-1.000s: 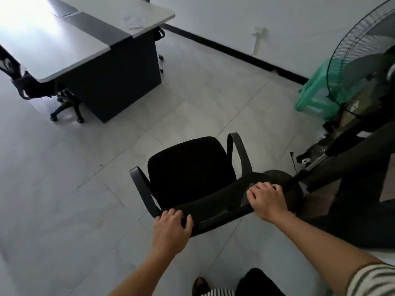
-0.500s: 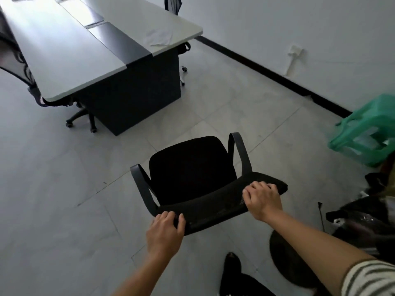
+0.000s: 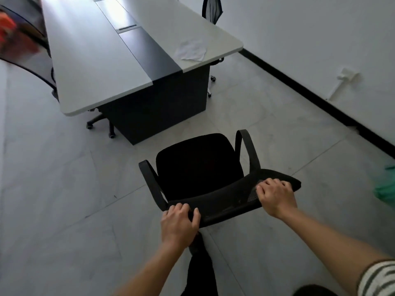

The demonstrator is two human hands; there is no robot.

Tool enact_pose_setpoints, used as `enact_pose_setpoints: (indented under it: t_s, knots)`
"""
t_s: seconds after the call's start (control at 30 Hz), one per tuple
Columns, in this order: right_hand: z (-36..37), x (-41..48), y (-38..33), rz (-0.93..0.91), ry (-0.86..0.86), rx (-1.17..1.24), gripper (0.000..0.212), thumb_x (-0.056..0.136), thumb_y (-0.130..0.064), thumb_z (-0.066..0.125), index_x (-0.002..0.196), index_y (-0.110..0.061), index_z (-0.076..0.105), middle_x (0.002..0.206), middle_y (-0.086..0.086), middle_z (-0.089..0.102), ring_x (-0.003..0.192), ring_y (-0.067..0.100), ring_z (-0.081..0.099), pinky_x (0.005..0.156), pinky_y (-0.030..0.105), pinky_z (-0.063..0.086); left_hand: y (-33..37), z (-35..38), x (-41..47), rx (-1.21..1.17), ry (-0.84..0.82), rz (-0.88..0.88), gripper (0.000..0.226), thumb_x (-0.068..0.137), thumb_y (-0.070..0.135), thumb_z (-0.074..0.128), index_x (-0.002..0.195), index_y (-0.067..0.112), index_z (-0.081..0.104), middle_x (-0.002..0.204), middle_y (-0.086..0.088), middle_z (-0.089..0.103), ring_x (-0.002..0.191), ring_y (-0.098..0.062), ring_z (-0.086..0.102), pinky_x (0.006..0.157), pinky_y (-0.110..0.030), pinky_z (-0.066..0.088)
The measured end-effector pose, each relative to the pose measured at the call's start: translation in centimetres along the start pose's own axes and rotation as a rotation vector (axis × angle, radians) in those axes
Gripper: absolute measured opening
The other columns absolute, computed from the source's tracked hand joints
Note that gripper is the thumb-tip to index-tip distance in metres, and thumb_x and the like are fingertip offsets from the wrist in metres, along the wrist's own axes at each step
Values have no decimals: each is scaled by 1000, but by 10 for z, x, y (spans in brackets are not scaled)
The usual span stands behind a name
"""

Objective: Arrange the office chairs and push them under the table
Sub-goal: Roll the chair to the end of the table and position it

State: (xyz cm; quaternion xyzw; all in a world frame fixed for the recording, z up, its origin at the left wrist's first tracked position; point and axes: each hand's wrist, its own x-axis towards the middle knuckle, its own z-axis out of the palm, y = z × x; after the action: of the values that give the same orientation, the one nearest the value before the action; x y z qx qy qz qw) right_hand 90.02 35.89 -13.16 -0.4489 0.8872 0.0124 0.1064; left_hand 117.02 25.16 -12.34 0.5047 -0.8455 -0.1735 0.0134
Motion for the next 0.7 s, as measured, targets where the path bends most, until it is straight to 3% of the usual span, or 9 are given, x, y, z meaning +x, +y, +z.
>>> enact_pose_setpoints:
  t_s: [0.27, 0.43, 0.5, 0.7]
  knots:
    - [-25, 107, -71, 39, -46, 59, 38, 93, -46, 32, 102, -30, 64, 107, -4, 62, 103, 17, 53, 94, 37, 32, -51, -45, 149, -10, -3, 54, 35, 87, 51, 38, 76, 22, 55, 77, 7, 56, 72, -12, 48, 69, -27, 35]
    - [-39, 170, -82, -87, -86, 127, 63, 82, -68, 18, 107, -33, 65, 110, -10, 63, 106, 14, 55, 93, 35, 38, -76, -67, 231, 6, -14, 83, 34, 87, 49, 41, 74, 21, 53, 73, 5, 54, 69, -14, 45, 67, -27, 34]
    - [-45, 195, -82, -87, -46, 123, 70, 78, -68, 12, 103, -33, 67, 107, -10, 65, 102, 14, 57, 88, 34, 40, -82, -72, 257, 6, 11, 95, 36, 85, 50, 39, 72, 20, 54, 71, 5, 55, 67, -14, 47, 65, -26, 33]
    - [-40, 256, -96, -80, 30, 89, 61, 83, -64, 19, 97, -33, 69, 98, -10, 67, 91, 14, 59, 79, 32, 43, -92, -80, 327, 34, 40, 115, 42, 81, 52, 32, 72, 21, 59, 69, 6, 58, 66, -13, 52, 64, -26, 38]
